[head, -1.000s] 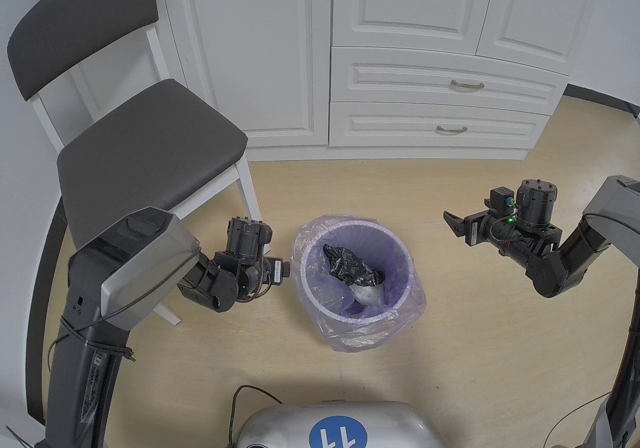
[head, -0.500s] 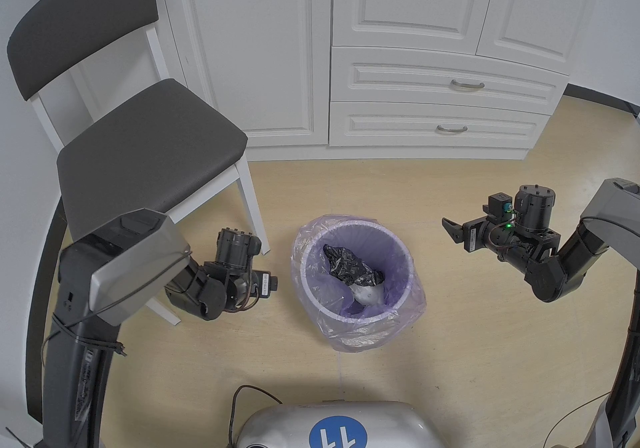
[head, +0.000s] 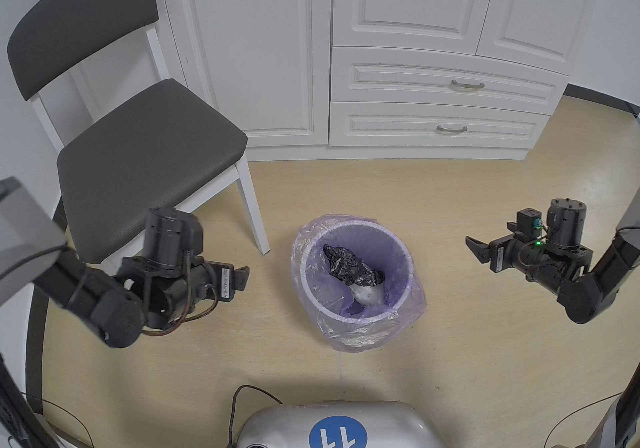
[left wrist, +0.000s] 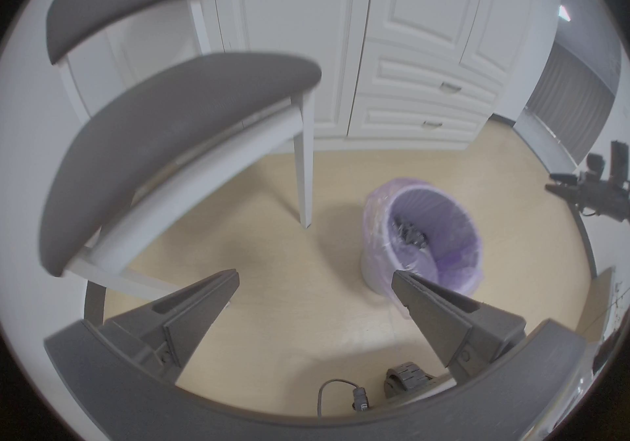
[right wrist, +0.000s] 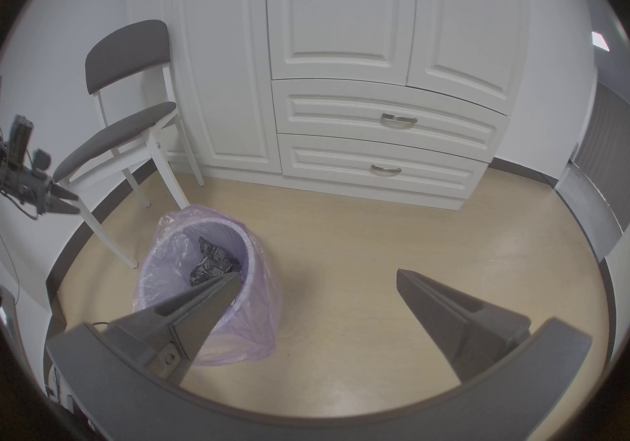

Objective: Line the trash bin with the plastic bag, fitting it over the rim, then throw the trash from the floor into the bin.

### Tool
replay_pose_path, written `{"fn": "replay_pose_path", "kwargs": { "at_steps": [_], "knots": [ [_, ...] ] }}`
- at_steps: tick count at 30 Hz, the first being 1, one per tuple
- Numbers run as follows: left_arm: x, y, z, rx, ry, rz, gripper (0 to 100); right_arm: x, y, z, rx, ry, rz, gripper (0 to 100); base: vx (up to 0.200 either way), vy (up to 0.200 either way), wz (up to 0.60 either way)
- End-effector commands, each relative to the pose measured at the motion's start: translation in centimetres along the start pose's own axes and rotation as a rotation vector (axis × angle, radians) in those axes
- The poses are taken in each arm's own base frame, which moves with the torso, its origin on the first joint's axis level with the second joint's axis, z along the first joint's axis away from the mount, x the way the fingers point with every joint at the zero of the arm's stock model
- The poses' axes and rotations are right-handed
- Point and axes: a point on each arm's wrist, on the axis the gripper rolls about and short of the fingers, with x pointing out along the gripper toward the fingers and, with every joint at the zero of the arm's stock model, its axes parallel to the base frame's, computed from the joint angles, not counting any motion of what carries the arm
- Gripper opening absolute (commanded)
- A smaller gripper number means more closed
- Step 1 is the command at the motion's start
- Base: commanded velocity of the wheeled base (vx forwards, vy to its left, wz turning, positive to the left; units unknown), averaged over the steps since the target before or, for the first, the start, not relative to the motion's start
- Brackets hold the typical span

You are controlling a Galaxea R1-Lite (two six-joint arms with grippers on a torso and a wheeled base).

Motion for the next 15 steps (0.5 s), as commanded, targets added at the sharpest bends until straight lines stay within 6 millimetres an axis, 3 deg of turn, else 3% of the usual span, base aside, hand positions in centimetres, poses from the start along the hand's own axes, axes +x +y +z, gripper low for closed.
{"fn": "replay_pose_path", "kwargs": {
  "at_steps": [1, 7, 15],
  "knots": [
    [-13.1, 1.8, 1.2, -0.042, -0.251, -0.089, 100, -8.2, -2.2, 1.1, 0.057, -0.096, -0.098, 100, 0.0, 0.0, 0.0],
    [-16.6, 3.1, 1.6, -0.078, -0.364, -0.053, 100, -12.2, -2.0, 1.8, 0.126, -0.192, -0.101, 100, 0.0, 0.0, 0.0],
    [-21.0, 4.9, 1.8, -0.101, -0.521, -0.014, 100, -17.8, -1.1, 4.4, 0.117, -0.389, -0.063, 100, 0.0, 0.0, 0.0]
  ]
}}
